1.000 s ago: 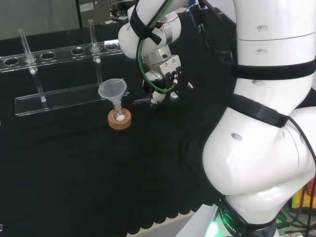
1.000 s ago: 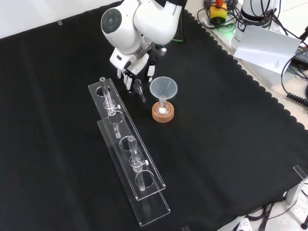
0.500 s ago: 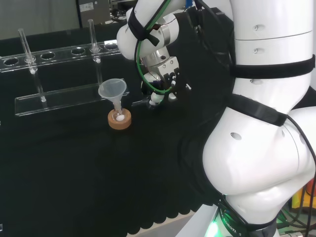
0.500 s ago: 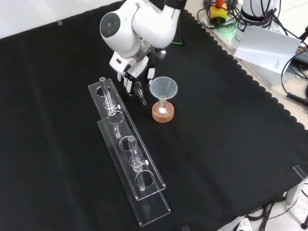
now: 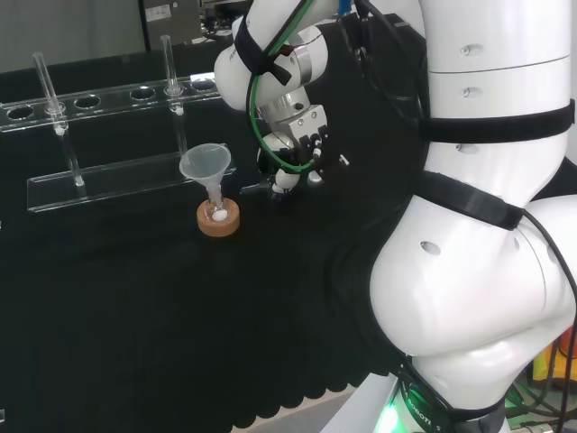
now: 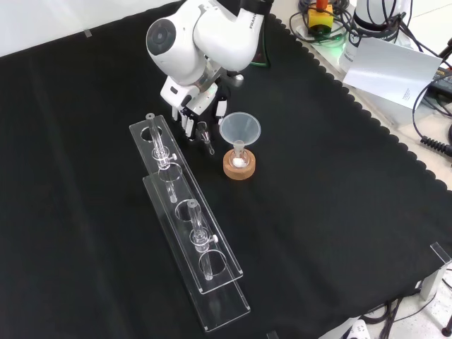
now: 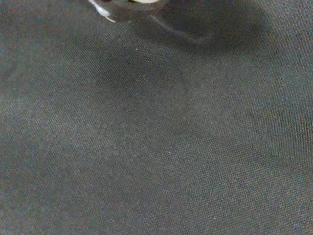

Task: Put the weighing funnel back on the table.

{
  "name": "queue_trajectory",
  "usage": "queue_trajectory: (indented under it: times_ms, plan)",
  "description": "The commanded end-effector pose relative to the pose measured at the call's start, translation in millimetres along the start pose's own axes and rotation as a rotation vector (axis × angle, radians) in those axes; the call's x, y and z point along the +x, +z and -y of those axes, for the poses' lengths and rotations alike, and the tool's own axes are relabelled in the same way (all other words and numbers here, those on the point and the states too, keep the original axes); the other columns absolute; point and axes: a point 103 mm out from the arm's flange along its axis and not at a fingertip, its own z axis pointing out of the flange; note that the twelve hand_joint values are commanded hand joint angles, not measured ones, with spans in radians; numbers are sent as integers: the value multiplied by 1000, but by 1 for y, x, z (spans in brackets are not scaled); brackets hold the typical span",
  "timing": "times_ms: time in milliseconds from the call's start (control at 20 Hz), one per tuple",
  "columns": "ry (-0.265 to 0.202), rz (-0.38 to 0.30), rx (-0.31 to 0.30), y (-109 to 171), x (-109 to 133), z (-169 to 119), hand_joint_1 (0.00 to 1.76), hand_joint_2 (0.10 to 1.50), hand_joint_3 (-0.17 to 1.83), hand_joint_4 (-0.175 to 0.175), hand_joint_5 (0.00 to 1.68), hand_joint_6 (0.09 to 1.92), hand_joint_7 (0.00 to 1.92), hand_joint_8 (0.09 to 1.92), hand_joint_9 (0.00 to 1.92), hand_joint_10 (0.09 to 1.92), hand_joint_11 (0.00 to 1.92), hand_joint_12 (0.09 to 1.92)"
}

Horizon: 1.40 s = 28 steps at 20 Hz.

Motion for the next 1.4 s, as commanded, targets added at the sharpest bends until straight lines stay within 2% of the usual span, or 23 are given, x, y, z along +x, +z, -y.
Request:
queue_trajectory:
  times_ms: [50, 300, 500, 650, 750, 850, 950, 1100, 1400]
  plan:
    - [1, 21, -3, 5, 3, 2, 1089, 1126, -175, 123, 1132, 782, 1074, 508, 1283, 151, 840, 1031]
    - [4, 41, -4, 11, 5, 5, 1070, 1125, -166, 167, 1113, 806, 984, 570, 1243, 156, 797, 1061]
    - [12, 46, -10, 11, 4, 8, 1060, 1121, -141, 175, 1092, 834, 909, 601, 1202, 160, 758, 1089]
    - [17, 24, 1, 9, 2, 9, 1044, 1117, -96, 175, 1048, 899, 826, 629, 1137, 161, 709, 1122]
    - [18, 26, 8, 8, 2, 9, 1000, 1086, -145, 71, 929, 829, 719, 658, 1027, 182, 624, 1161]
    - [20, 24, 22, 7, 1, 9, 971, 1067, -168, 20, 831, 791, 631, 677, 903, 270, 532, 1207]
    - [23, 23, 36, 8, 1, 9, 955, 1058, -174, 4, 755, 776, 567, 684, 788, 388, 449, 1253]
    - [27, 26, 40, 7, 1, 10, 945, 1054, -175, -1, 707, 758, 522, 682, 706, 467, 395, 1280]
    - [23, 32, 43, 5, 0, 13, 933, 1049, -175, -5, 661, 731, 481, 671, 664, 504, 371, 1285]
